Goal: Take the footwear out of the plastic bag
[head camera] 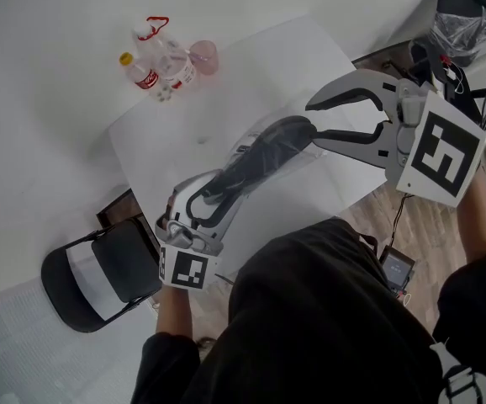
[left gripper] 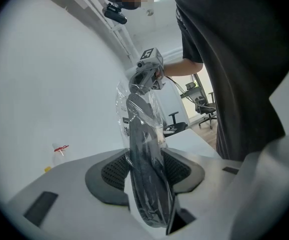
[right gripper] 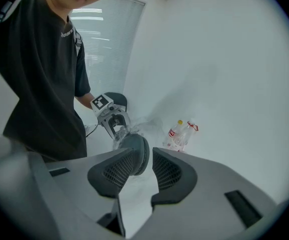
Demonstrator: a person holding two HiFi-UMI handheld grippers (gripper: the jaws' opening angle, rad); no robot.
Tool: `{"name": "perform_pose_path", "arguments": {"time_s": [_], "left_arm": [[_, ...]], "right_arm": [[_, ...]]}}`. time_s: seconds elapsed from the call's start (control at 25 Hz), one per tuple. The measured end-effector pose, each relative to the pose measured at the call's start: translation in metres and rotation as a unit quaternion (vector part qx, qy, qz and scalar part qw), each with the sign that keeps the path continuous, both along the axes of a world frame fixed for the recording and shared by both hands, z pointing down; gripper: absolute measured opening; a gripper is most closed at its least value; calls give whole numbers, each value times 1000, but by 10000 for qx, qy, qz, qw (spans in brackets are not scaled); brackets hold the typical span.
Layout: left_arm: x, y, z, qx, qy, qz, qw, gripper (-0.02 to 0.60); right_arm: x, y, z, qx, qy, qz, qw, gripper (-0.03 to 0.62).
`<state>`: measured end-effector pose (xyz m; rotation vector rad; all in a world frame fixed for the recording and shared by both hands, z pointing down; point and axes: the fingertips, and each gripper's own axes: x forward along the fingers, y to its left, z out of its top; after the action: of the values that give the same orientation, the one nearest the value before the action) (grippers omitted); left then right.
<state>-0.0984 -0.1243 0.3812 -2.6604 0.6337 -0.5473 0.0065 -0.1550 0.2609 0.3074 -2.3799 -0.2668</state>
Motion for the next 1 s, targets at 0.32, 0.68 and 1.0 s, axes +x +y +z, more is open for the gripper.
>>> {"name": "perform_pose_path", "arguments": {"time_s": [0.32,0.68,1.0], "left_arm": [[7,12,0,330,-175,113,9992,207],[9,12,-4,541,-276,249,9978,204],[14,6,-5,553,-361,317,9973,203]], "right_arm": [[-2,10,10,-119,169,-215,9996,127],[-1,15,39,-484,745,-490,9948,167],[-11,16,64,-408,1158,-755,9896,144]]}}
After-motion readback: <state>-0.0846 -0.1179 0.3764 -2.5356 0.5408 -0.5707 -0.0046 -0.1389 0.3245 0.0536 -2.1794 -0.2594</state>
